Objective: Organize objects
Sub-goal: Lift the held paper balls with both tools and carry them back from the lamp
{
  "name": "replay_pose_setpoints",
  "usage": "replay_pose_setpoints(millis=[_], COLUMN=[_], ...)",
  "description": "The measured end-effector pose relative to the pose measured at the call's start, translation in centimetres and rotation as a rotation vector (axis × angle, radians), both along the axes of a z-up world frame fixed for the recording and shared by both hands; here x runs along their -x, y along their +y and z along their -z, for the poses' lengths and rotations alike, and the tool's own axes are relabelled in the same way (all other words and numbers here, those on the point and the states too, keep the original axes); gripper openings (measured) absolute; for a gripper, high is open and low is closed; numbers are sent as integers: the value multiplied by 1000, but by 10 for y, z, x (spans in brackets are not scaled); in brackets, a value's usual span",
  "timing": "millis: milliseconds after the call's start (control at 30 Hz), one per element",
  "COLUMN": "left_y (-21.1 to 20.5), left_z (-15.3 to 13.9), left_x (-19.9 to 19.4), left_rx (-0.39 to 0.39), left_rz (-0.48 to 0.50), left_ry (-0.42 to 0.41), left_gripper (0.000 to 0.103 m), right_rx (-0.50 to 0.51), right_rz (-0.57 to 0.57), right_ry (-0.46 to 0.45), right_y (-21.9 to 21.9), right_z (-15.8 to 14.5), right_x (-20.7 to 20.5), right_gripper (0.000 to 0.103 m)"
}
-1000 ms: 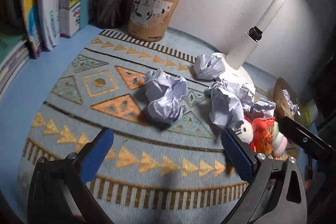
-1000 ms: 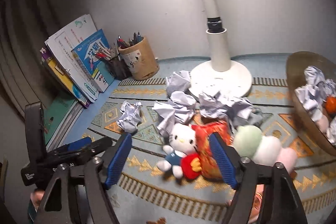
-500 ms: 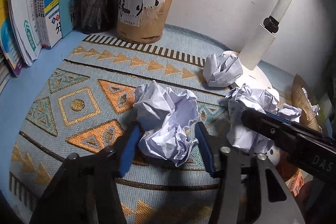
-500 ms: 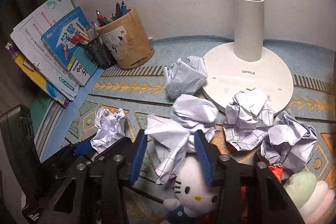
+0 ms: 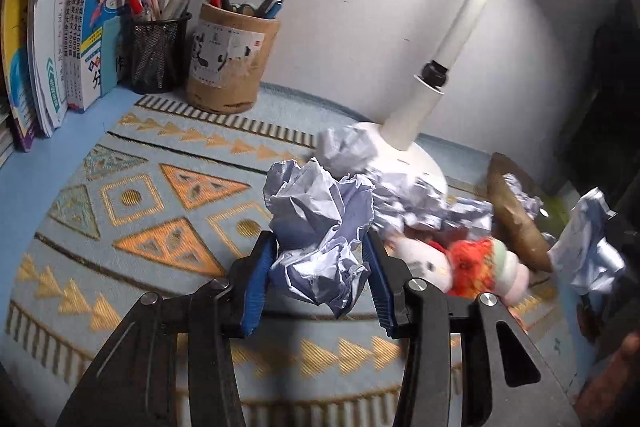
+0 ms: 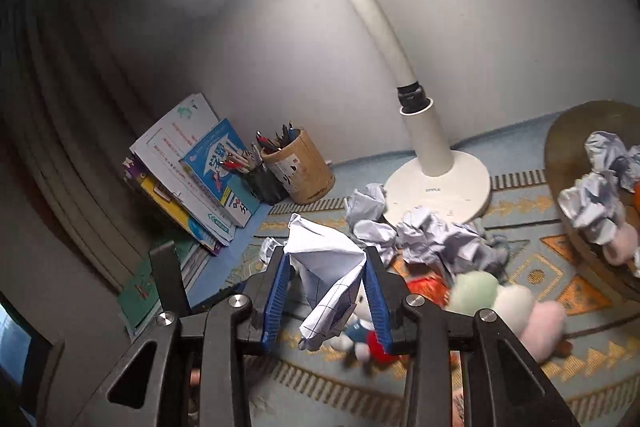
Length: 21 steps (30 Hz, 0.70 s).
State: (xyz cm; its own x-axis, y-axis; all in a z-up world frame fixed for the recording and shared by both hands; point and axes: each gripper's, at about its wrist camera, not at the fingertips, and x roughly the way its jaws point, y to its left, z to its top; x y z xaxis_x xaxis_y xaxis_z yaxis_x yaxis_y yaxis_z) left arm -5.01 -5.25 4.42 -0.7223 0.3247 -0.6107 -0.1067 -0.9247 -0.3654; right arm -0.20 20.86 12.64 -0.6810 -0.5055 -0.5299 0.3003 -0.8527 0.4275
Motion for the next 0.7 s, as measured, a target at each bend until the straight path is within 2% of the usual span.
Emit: replay_pose_setpoints(millis=[67, 133, 200, 267, 367, 433, 467, 533, 567, 700], left_y=[20, 41, 59, 72, 78, 81, 82, 82, 82, 85], left_z=[-3, -1, 8, 15, 19, 17, 18, 20, 20, 20], left_x=[-27, -49, -67, -77, -83, -86, -86, -83, -84, -87], left_rx=[-12, -6, 20, 51, 47, 91, 93, 90, 91, 93], left_rz=[36, 43, 30, 24, 13, -6, 3, 21, 24, 34], left_ry=[0, -17, -19, -8, 10, 43, 38, 19, 18, 28], left_gripper=[42, 42, 42, 42, 42, 42, 42, 42, 42, 42], right_rx=[-68, -77, -57, -85, -247, -325, -333, -310, -298, -227], right_rz=[50, 107, 112, 91, 94, 74, 60, 60, 70, 89], right_ry=[-31, -106, -183, -234, -244, -232, -233, -228, -216, -196], right_y=[23, 46, 62, 69, 70, 66, 65, 68, 72, 86], right_z=[10, 28, 49, 66, 77, 82, 84, 88, 90, 92], right_x=[-25, -38, -47, -55, -71, -79, -81, -85, -88, -103], right_gripper=[37, 37, 37, 37, 37, 38, 40, 55, 67, 68])
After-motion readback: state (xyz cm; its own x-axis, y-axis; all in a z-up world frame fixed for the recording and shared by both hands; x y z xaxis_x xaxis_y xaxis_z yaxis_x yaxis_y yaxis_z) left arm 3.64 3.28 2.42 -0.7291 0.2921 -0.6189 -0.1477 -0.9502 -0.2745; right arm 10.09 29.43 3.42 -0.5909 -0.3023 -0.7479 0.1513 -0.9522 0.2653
